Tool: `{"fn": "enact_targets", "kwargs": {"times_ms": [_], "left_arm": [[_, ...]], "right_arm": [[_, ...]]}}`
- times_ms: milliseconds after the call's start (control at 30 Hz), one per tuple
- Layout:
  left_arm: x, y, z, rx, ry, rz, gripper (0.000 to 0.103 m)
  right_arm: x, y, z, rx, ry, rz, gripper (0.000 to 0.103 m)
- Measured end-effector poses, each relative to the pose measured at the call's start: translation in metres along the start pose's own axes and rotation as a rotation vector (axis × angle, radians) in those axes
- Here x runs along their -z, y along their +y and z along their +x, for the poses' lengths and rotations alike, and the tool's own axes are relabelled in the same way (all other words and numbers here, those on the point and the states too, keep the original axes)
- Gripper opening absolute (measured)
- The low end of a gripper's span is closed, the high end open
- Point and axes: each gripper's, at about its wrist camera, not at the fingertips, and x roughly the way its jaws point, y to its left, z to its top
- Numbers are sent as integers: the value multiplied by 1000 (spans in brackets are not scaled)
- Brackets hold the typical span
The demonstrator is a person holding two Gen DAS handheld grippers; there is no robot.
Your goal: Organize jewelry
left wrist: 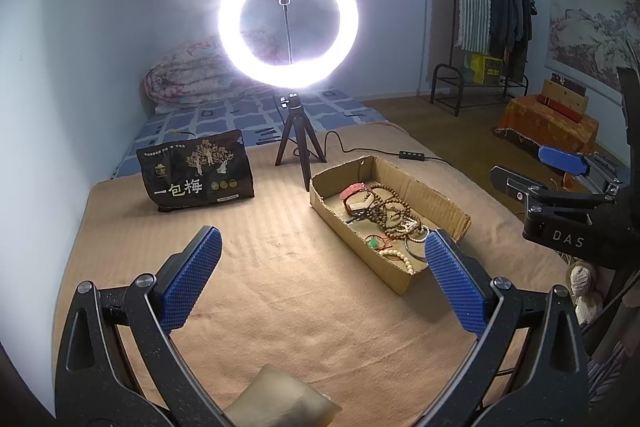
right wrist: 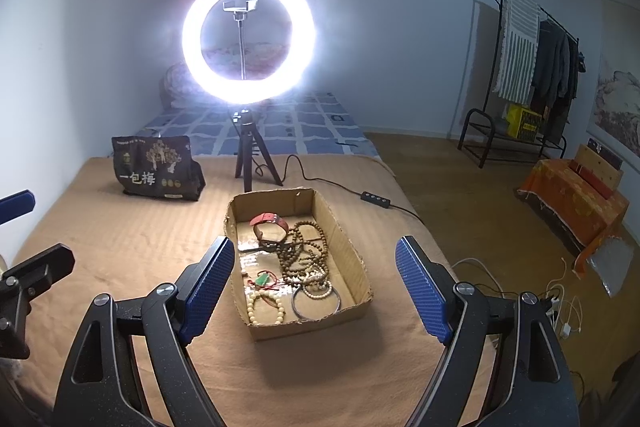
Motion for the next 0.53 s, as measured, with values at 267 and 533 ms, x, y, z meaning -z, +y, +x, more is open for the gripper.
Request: {"fn": "enact_targets", "kwargs": {"times_ms": [267, 533], "left_arm": [[0, -1, 0, -1, -2, 5, 103], [0, 0, 0, -14, -11, 9, 103]], "right_arm": [[2, -1, 0, 0, 2, 1, 83], [5, -3, 1, 6, 5, -3, 83]]}}
